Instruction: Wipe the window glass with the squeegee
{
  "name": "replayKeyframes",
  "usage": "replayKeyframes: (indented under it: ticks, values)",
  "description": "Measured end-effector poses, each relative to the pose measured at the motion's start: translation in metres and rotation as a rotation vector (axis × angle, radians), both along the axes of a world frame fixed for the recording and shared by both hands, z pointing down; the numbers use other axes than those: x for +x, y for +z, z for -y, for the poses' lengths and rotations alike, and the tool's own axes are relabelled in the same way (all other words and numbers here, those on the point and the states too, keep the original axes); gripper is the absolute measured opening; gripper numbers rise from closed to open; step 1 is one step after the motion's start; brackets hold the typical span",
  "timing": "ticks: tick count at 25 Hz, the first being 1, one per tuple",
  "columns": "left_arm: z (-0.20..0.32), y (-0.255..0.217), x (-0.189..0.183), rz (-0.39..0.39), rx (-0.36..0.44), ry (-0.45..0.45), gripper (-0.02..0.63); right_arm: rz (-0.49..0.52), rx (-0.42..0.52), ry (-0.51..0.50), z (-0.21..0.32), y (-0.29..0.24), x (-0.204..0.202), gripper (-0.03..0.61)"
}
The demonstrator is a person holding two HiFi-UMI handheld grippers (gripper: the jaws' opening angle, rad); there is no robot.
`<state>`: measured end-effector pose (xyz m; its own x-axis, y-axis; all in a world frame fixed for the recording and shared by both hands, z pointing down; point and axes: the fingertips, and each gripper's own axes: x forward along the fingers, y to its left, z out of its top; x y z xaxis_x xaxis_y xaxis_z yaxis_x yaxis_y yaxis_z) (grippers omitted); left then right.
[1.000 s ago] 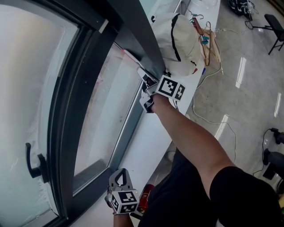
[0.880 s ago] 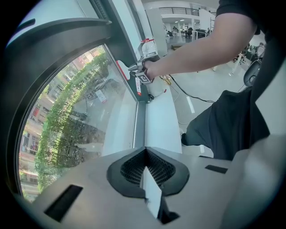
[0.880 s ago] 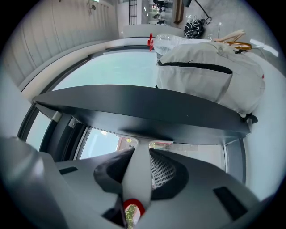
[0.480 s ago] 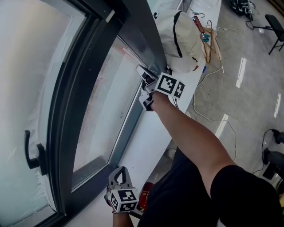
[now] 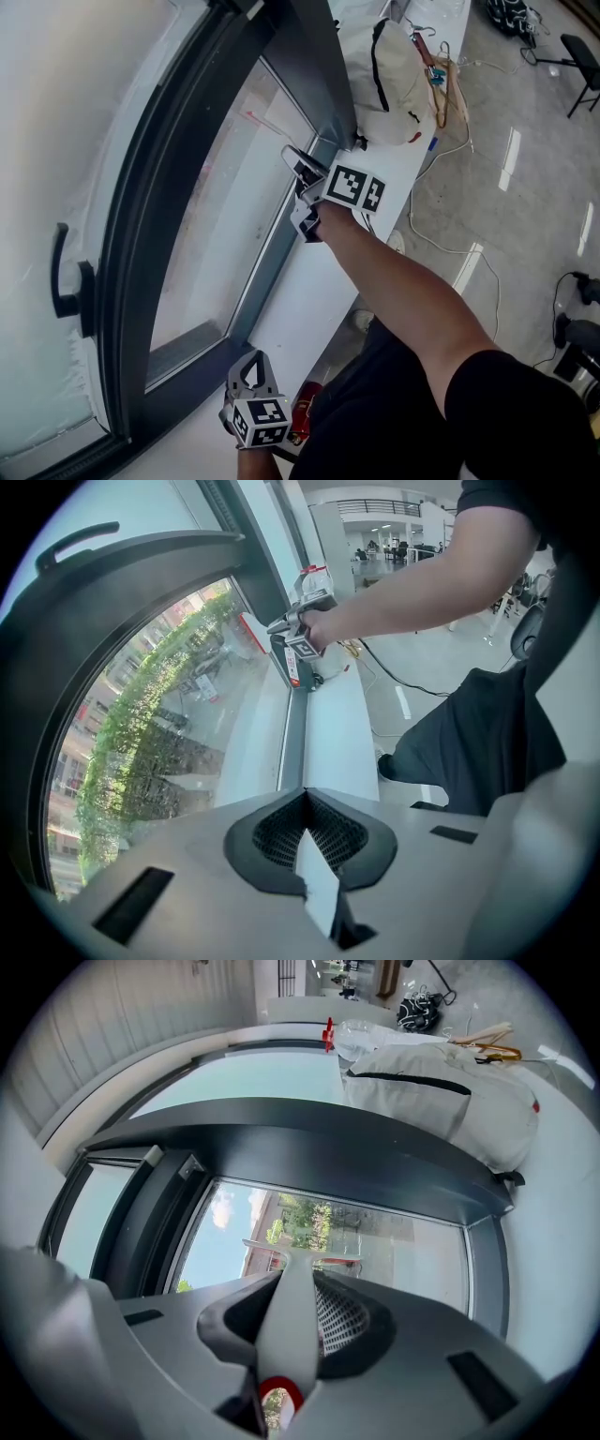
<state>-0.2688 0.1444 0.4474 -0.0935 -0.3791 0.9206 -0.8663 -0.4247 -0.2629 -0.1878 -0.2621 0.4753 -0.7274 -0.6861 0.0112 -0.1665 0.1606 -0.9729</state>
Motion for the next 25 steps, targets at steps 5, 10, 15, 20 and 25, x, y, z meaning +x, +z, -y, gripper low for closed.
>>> replayKeyframes:
  ticks: [5, 10, 15, 20, 25]
  values:
    - [-0.022, -0.002, -0.005, 0.000, 0.008, -0.012, 0.000, 0.001, -0.002, -0.020, -0.028, -0.002, -0.012, 0.087]
    - [-0.041, -0.003, -0.011, 0.003, 0.018, -0.022, 0.000, 0.003, -0.004, -0.042, -0.055, -0.003, -0.025, 0.087]
    - [-0.062, -0.004, -0.015, 0.006, 0.023, -0.032, 0.000, 0.008, -0.007, -0.071, -0.086, -0.003, -0.038, 0.087]
    - [-0.081, -0.004, -0.017, 0.006, 0.030, -0.043, 0.000, 0.000, -0.013, -0.109, -0.120, 0.000, -0.052, 0.087]
    - [-0.096, -0.003, -0.019, 0.006, 0.035, -0.049, 0.000, 0.003, -0.016, -0.155, -0.154, 0.001, -0.070, 0.087]
